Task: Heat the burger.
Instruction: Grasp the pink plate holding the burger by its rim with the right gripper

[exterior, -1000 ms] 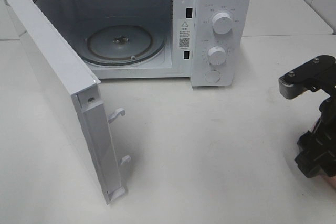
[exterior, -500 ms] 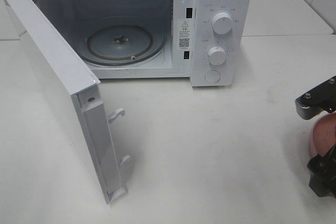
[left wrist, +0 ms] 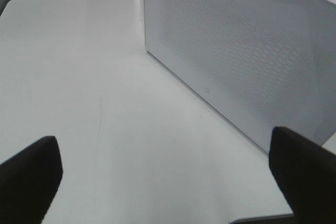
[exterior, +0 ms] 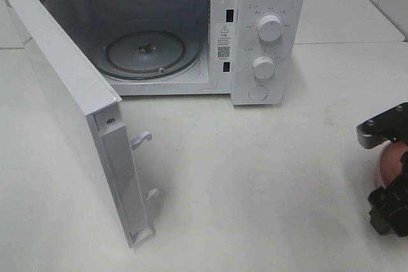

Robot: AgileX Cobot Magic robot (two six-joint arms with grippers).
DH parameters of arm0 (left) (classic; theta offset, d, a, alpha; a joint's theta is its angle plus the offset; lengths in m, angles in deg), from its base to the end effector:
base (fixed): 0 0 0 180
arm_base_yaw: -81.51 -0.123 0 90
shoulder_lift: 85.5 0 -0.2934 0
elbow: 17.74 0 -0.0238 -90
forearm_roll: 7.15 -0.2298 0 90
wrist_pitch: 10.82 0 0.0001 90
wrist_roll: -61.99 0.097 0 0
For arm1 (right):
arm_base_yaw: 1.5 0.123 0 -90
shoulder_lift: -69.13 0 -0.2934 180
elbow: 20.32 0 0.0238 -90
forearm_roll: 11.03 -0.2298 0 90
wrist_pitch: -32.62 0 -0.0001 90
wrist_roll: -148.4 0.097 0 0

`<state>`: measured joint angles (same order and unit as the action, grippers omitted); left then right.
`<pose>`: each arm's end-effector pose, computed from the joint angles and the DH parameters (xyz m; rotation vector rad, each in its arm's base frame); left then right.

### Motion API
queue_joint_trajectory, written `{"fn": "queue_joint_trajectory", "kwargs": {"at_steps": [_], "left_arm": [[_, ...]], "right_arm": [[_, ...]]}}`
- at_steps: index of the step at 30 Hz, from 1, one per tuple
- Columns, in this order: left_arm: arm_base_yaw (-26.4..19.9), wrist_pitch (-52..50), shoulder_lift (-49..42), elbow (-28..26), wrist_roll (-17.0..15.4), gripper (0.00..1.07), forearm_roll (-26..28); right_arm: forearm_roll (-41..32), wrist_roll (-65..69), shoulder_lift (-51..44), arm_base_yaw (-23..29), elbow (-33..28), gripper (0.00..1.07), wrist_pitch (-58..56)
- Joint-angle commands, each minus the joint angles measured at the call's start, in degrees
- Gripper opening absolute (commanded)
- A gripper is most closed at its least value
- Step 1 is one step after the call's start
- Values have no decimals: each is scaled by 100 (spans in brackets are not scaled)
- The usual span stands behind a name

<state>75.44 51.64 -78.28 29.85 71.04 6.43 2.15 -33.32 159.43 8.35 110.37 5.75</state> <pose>-0.0299 -0.0235 0.2692 0.0715 2.0248 -0.1170 0.1909 0.0230 0.1632 -0.5680 2.8380 -0.1609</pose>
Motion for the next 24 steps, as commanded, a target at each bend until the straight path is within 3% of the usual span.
{"fn": "queue_joint_trajectory", "kwargs": {"at_steps": [1,12,14,16,17,18,19,20,22,23,24], "left_arm": [[-17,-86,-97,17,11,101,0],[-17,-86,-97,17,11,101,0],[-17,-86,-97,17,11,101,0],[-17,-86,-97,17,11,101,0],[-17,-86,-97,17,11,101,0],[-17,-86,-97,17,11,101,0],[-17,-86,-97,17,11,101,0],[-17,-86,-97,17,11,101,0],[-17,-86,-97,17,11,101,0],[-17,-86,-97,17,11,101,0],[-17,-86,-97,17,11,101,0]], "right_arm": [[223,109,418,-52,-34,85,350],[418,413,1003,-52,-23,78,676],[418,458,1020,-52,-23,63,670],[418,476,1020,-52,-23,57,653],[418,476,1020,-52,-23,46,625],[418,476,1020,-52,-23,46,625],[424,476,1020,-52,-23,33,602],[424,476,1020,-52,-23,33,602],[424,476,1014,-52,-23,12,567],[424,476,1014,-52,-23,12,567],[424,493,1008,-52,-17,1,487]]}}
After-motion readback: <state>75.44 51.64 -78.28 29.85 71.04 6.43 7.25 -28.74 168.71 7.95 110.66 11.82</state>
